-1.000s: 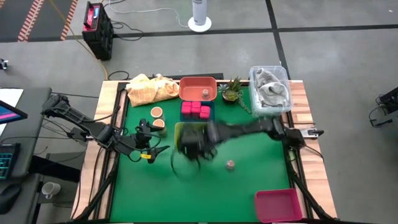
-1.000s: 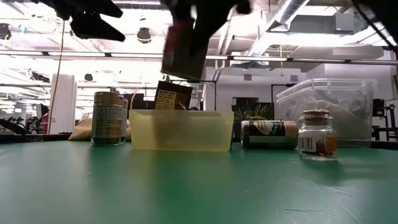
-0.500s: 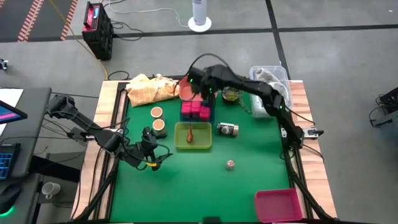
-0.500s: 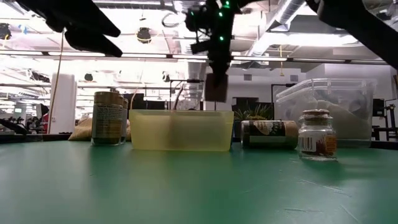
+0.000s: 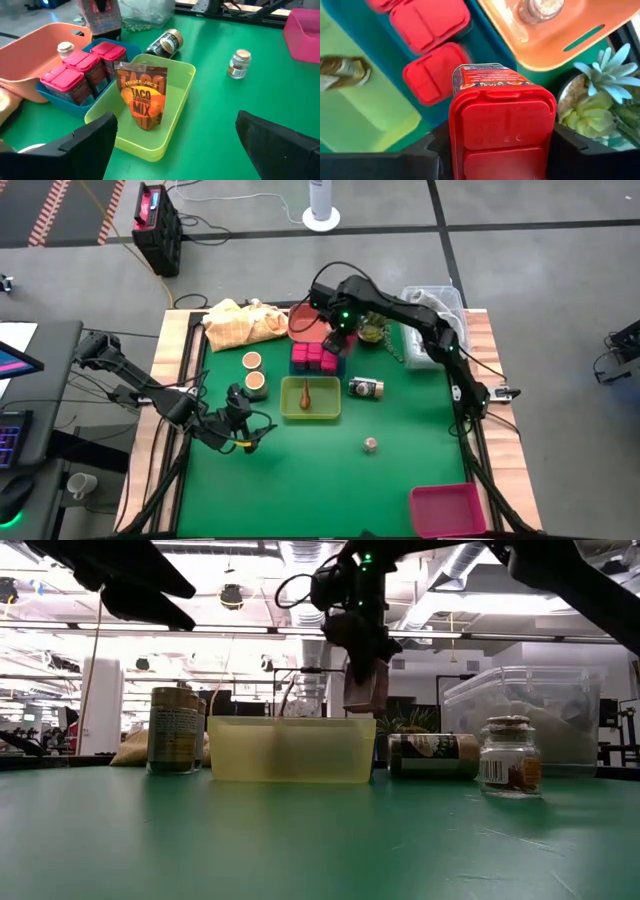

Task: Sort spices by type
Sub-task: Put the red seasoning can into the blue bin

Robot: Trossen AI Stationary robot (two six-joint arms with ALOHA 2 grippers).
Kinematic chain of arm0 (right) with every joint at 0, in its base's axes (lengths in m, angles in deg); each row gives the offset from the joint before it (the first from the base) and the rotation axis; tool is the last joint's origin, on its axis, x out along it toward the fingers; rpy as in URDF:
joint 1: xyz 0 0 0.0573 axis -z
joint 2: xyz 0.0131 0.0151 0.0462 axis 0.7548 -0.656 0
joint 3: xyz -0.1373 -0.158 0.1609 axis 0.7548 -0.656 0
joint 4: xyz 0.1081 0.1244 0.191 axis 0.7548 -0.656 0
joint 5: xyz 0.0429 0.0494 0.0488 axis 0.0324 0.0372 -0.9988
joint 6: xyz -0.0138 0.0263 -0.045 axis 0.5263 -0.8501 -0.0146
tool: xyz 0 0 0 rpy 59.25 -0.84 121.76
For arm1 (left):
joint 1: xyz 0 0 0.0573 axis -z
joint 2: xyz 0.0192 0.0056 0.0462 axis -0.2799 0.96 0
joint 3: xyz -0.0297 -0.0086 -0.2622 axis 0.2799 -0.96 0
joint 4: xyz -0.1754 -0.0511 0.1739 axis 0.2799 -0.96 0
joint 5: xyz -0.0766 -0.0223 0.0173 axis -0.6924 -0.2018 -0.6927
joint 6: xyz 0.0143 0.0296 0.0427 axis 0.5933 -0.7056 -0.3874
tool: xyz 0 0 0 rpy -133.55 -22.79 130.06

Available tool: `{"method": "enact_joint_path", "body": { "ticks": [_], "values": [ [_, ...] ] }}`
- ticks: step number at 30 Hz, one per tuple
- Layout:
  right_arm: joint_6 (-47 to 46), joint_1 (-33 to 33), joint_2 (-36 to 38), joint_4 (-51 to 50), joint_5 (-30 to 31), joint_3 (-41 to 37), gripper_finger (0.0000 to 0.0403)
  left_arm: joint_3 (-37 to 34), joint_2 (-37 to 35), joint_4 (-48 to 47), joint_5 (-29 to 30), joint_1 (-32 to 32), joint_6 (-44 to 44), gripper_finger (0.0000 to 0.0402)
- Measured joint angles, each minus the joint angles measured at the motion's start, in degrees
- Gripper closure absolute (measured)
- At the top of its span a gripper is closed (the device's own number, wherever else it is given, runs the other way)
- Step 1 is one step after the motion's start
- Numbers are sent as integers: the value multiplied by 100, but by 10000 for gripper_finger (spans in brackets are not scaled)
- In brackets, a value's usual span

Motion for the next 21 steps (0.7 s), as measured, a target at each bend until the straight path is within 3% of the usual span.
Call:
{"method": "enact_joint_path", "body": {
  "ticks": [14, 21],
  "values": [
    [-1128, 98, -28, 20, -506, -20, 170, -2, -298, -7, 12, 213, -135, 13],
    [-1269, 163, -18, 32, -515, -605, 170, -2, -540, -9, 10, 461, -184, 13]
  ]
}}
